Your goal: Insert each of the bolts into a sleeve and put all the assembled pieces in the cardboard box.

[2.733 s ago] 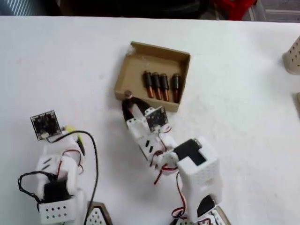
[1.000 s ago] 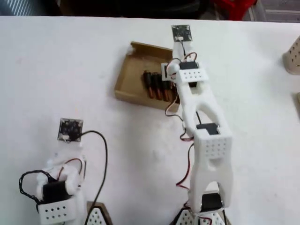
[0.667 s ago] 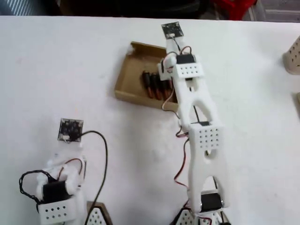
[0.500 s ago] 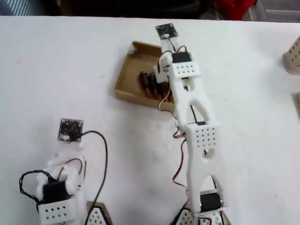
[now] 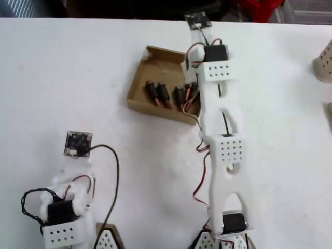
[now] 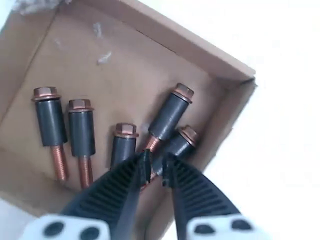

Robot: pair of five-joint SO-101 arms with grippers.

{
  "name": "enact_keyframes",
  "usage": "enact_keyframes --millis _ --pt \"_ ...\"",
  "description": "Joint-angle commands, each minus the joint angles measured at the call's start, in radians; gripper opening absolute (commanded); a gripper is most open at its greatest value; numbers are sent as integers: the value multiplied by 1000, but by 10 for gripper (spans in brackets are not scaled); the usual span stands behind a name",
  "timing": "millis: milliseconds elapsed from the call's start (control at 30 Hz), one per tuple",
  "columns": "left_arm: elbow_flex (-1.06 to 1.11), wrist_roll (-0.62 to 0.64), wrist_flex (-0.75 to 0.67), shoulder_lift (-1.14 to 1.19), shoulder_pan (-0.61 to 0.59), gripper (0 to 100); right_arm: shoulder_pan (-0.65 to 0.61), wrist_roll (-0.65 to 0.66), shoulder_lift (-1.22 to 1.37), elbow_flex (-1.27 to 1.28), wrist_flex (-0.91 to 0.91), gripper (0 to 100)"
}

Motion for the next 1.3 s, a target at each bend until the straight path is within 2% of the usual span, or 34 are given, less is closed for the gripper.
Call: enact_keyframes --millis 0,367,867,967,1100,1267 --pt "-21 -12 5 -15 -5 50 24 11 -10 -158 108 17" --pt "-21 -12 5 -15 -4 50 173 17 -19 -175 107 17" --pt "-21 -12 3 -15 -4 50 277 97 -41 -155 108 16" --pt "-21 -12 3 -15 -4 50 289 97 -136 -5 108 16" --pt "-21 -11 5 -15 -4 50 283 100 -361 339 105 16" --pt "-21 -8 5 -15 -4 50 254 166 -621 683 104 16"
